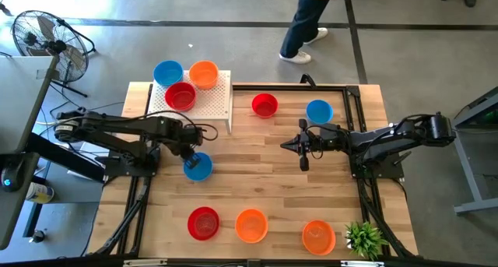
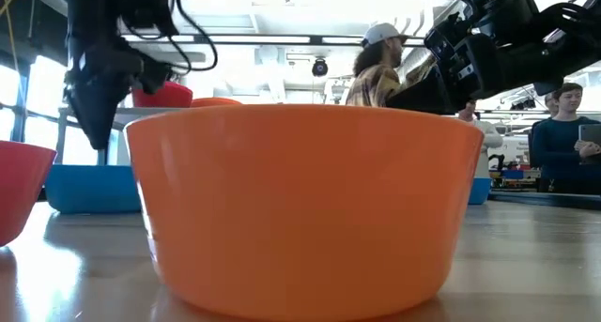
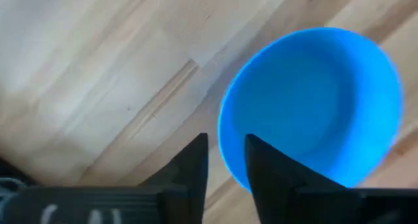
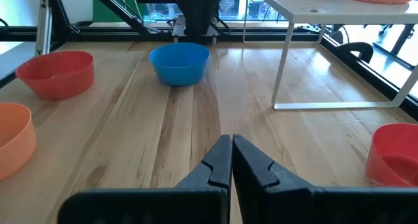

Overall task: Pick & Place Mini bowls
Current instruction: Stack the blue bowl on top of the blue bowl on the shelf

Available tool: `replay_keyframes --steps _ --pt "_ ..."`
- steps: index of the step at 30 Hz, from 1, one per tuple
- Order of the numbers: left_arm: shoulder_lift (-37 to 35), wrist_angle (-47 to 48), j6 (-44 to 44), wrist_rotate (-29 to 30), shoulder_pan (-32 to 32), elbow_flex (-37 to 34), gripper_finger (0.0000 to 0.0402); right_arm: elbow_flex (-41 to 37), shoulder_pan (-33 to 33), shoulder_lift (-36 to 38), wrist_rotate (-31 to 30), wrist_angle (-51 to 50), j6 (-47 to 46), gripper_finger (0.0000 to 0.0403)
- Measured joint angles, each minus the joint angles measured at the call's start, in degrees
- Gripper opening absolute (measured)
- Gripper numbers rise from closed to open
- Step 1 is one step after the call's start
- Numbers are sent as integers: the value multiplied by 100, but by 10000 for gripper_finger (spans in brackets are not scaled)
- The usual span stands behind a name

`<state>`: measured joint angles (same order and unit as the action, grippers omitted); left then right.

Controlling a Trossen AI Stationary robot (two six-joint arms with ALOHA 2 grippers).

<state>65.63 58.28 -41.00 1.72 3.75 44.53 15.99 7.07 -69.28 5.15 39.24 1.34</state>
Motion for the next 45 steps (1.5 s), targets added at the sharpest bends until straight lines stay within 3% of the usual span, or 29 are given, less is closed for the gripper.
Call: replay_keyframes --steps 4,8,15,22,31,39,45 --pt "0 87 506 52 -189 484 125 0 0 0 0 0 0 1" --pt "0 77 1047 138 -798 779 130 0 2 0 0 0 0 2" --pt "231 -32 1378 298 -2027 791 131 0 0 0 0 0 2 2" --pt "901 -44 1491 526 -2805 791 132 0 0 0 0 0 4 2" --pt "1778 -123 1361 439 -2931 787 135 0 0 0 0 0 2 2" --pt "1867 -249 1333 803 -2931 787 185 0 0 0 -2 0 7 2" --pt "1864 -492 1358 937 -2929 637 172 2 1 0 0 -5 7 2"
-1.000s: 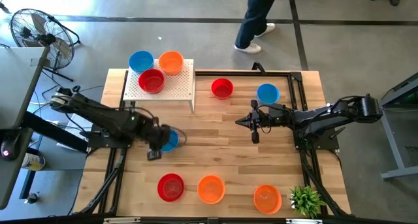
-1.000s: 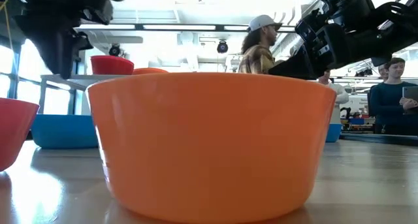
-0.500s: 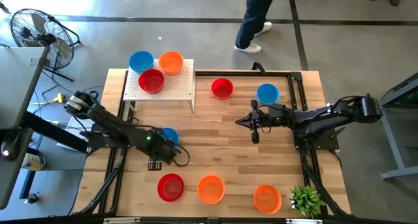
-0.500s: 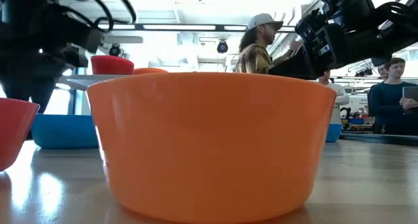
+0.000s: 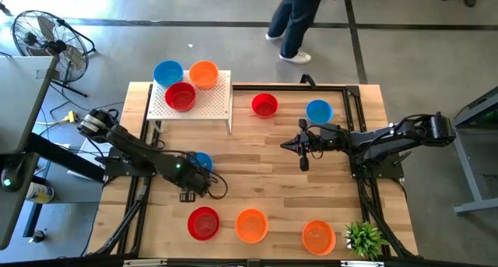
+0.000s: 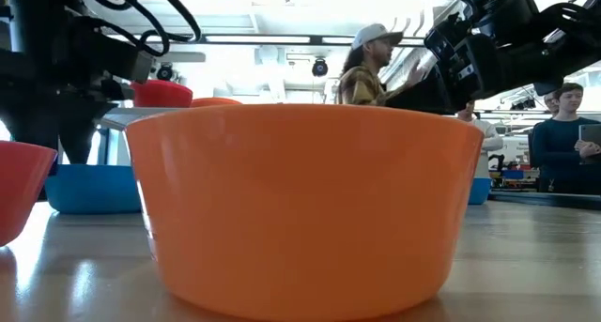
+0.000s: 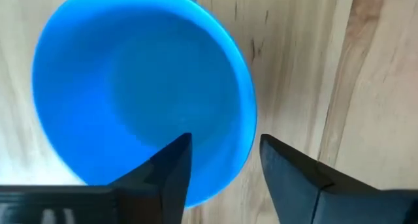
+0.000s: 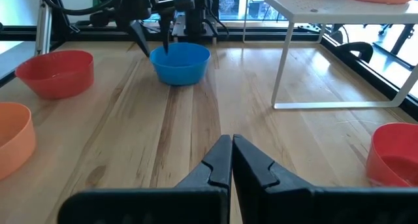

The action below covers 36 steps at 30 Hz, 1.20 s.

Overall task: Pick & Place Mini bowls
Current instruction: Stack the blue bowl on top of the blue bowl on the shelf

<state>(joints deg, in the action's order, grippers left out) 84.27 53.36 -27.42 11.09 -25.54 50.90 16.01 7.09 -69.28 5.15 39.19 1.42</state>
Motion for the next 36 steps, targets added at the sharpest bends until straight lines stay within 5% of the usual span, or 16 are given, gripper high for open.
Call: replay_keyframes --steps 13,26,36 --pt "0 -443 -37 -124 0 -263 11 0 1 0 0 1 1 1" --pt "-27 -33 0 -294 2 234 2 -1 1 0 0 1 -1 1" --pt "-252 1237 234 331 7 2179 1 0 -1 -2 0 1 -1 1"
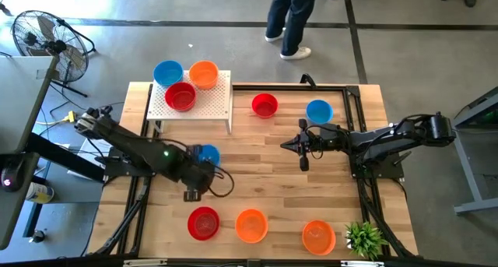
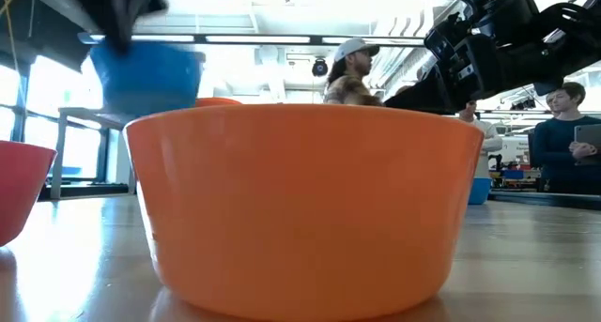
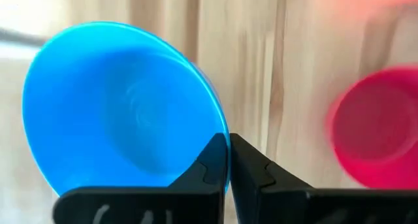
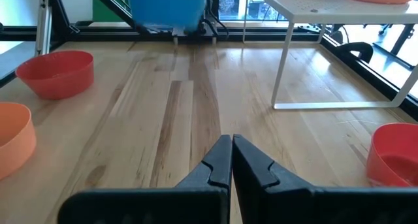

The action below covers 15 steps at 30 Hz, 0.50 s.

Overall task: Pick & Place Mini bowls
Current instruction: Stack the blue bowl on top of the blue bowl on the shelf

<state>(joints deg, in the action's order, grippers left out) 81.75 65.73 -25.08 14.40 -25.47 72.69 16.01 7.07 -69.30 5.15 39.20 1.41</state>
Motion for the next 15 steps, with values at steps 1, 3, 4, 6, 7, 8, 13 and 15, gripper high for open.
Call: replay_keyframes --steps 1,3,4,6,7,8,13,15 --pt "-4 133 71 129 38 270 1 0 2 -1 -1 0 -2 2" --pt "0 474 173 303 174 792 1 0 0 -2 0 2 0 2" --pt "0 700 196 383 271 1057 1 0 0 -2 0 2 0 1" --pt "0 1073 264 488 537 1575 1 0 0 -2 0 2 -2 1" --pt "0 1257 324 526 688 1826 1 0 2 -2 0 2 -2 1" --pt "0 1453 394 528 849 2046 1 0 1 -2 0 2 -4 1" --pt "0 2265 778 587 1951 3251 0 0 0 -2 40 4 -40 1" --pt "3 2444 943 626 2507 3661 0 0 0 -2 71 4 -48 1"
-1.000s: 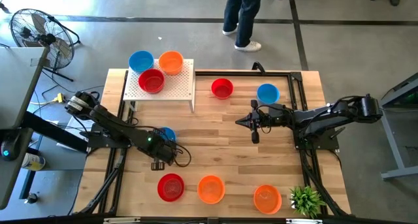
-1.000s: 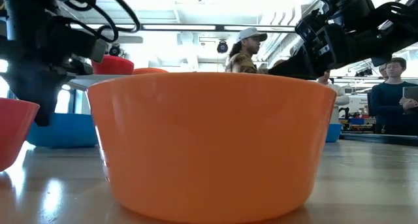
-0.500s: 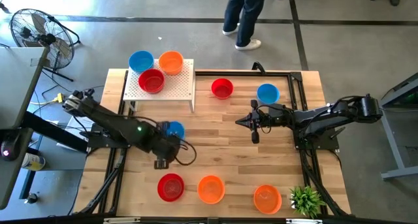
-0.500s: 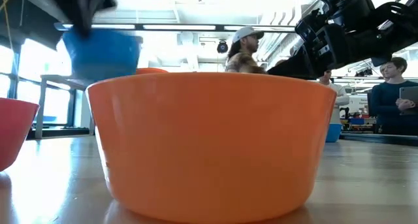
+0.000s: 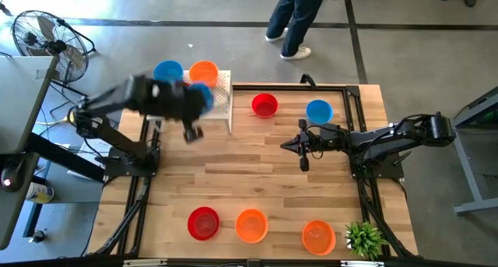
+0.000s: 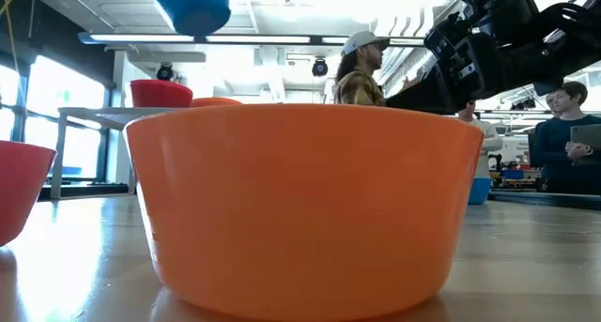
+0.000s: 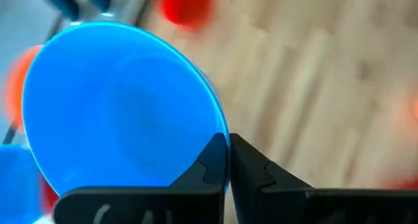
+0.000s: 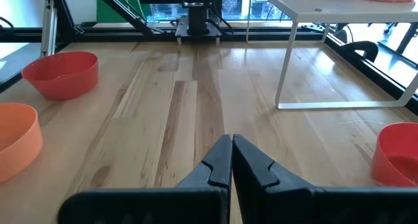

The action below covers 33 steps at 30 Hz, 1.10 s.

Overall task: Pick & Place Mini bowls
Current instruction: Stack the blue bowl on top of the blue bowl on the shelf

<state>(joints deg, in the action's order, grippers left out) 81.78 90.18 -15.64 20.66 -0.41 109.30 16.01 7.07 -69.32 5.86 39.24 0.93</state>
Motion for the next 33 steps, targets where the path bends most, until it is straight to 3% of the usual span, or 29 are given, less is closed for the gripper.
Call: replay_keyframes --steps 6,11,15,24,33 --pt "8 -19 514 -164 1950 601 0 0 0 0 14 2 0 1" --pt "88 -5 1172 -699 3572 642 0 0 1 0 16 2 -2 2" --pt "367 -9 1561 -951 4475 642 0 0 2 0 18 2 2 1" --pt "1054 -18 2027 -1538 5489 638 0 0 2 0 18 0 9 2" --pt "1198 -18 2011 -1403 5598 417 0 0 0 0 19 -2 50 2"
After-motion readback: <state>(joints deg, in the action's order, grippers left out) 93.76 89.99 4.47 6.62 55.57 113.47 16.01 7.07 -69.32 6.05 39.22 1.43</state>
